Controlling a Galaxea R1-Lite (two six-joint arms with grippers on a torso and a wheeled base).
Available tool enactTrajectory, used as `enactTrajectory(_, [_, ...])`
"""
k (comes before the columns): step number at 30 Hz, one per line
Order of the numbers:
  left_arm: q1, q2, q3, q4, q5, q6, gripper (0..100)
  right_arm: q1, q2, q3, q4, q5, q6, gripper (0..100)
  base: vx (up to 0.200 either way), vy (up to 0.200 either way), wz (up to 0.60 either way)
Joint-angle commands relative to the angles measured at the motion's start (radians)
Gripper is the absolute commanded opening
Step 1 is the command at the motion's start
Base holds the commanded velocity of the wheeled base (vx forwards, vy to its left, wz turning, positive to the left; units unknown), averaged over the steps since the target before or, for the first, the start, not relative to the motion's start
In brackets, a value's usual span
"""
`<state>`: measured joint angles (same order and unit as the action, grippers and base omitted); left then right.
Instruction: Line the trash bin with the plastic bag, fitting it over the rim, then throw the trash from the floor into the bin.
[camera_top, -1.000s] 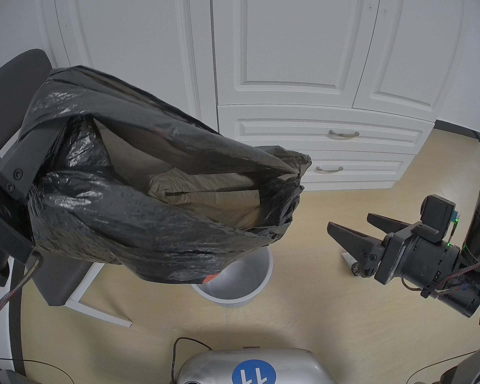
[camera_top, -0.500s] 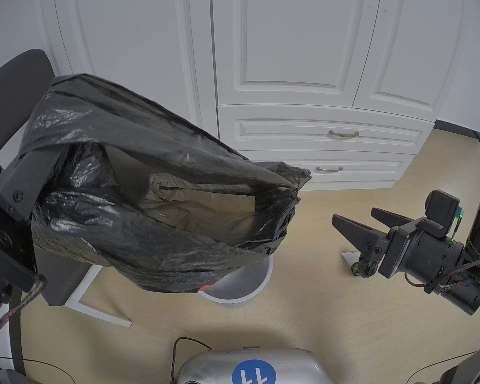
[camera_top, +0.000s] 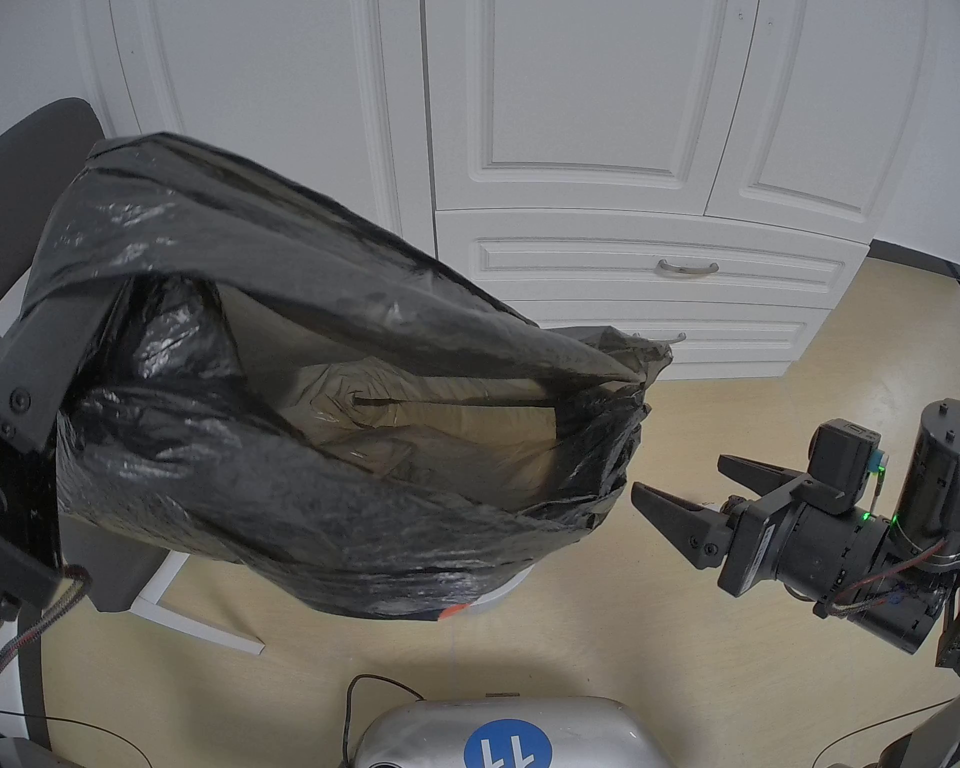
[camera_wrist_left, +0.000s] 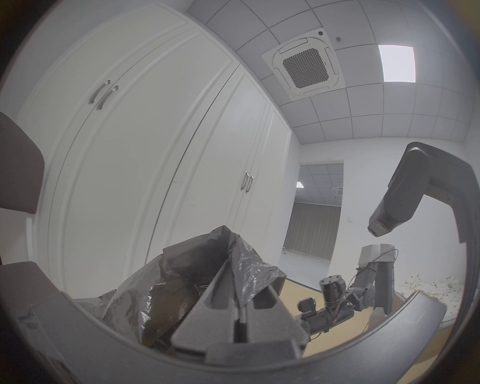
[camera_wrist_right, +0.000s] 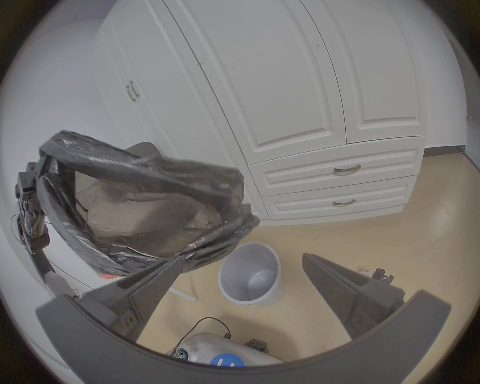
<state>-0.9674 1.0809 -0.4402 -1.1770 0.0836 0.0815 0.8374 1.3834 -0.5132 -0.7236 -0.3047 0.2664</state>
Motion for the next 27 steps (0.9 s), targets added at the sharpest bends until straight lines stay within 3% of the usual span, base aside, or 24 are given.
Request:
enactTrajectory(1, [-0.010,-0.004,0.020,-0.003,-0.033,0.000,0,0.002,0.045,-0.007,-0.003,0.001,0.007,100,0.000,0.000,0.00])
enactTrajectory(8, [-0.013,-0.002,0.052,-0.003,-0.087,0.007,0,0.002,0.048,-0.010,-0.099,-0.001,0.027,100,0.000,0.000,0.00])
enactTrajectory(16, [-0.030,0.001,0.048,-0.016,-0.087,0.007,0,-0.004,0.074,0.004,-0.085,0.002,0.027,100,0.000,0.000,0.00])
enactTrajectory(25, [-0.030,-0.006,0.044,-0.125,-0.097,0.006,0,0.002,0.092,0.019,-0.099,0.012,0.030,100,0.000,0.000,0.00])
enactTrajectory(27, [-0.030,-0.004,0.046,-0.135,-0.120,0.000,0,0.012,0.108,0.021,-0.100,0.018,0.065,100,0.000,0.000,0.00])
